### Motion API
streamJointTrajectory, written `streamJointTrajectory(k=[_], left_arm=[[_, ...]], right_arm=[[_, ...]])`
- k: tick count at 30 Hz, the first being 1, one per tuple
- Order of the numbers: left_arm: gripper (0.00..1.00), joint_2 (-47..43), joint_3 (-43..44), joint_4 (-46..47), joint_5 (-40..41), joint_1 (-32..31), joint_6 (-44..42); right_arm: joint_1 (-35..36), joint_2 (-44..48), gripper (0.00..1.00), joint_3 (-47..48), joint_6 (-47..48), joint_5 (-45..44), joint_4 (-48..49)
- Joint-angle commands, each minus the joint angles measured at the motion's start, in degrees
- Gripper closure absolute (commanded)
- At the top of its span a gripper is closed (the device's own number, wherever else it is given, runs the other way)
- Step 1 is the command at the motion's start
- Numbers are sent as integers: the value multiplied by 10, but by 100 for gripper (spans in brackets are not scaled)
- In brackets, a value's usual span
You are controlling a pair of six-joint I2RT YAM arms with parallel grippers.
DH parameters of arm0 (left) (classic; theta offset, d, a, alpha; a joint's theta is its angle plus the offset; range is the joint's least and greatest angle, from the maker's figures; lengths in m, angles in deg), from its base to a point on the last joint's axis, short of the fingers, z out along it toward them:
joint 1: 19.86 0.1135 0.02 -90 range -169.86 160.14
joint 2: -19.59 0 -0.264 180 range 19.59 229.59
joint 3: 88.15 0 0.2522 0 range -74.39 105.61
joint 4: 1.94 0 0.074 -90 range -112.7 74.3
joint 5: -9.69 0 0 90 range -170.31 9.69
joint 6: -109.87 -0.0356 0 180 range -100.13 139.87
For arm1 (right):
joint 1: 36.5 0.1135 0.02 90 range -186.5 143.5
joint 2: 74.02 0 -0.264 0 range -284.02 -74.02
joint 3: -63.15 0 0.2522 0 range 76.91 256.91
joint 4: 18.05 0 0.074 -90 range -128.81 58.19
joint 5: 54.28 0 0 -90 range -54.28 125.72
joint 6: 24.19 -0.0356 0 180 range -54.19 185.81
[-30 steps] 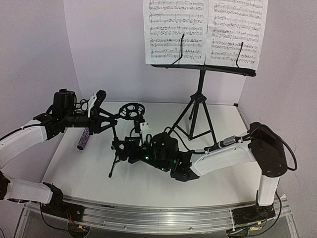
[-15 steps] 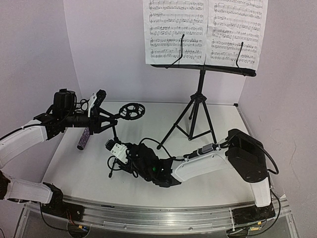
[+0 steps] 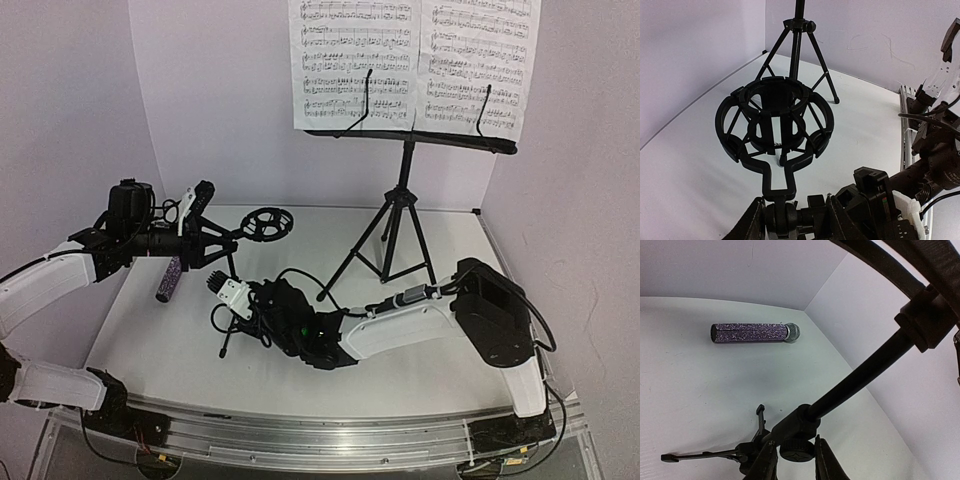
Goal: Set up the instrument practice props
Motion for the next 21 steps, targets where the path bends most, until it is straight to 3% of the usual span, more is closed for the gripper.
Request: streamJointTrajectory(k=[1, 7, 13, 16, 21], left_arm=[[100, 1, 24, 31, -20, -2, 7], [100, 1, 26, 32, -22, -2, 9], [100, 1, 25, 32, -23, -1, 9], [100, 1, 27, 26, -27, -2, -6], [100, 11, 31, 27, -32, 6, -31]], right_arm=[[-3, -20, 76, 26, -8, -10, 3], [-9, -31, 78, 42, -17, -27, -3], [-11, -23, 100, 36, -54, -30, -3], [-22, 8, 100, -5, -222, -8, -18], [-50, 24, 100, -68, -610, 109, -17]])
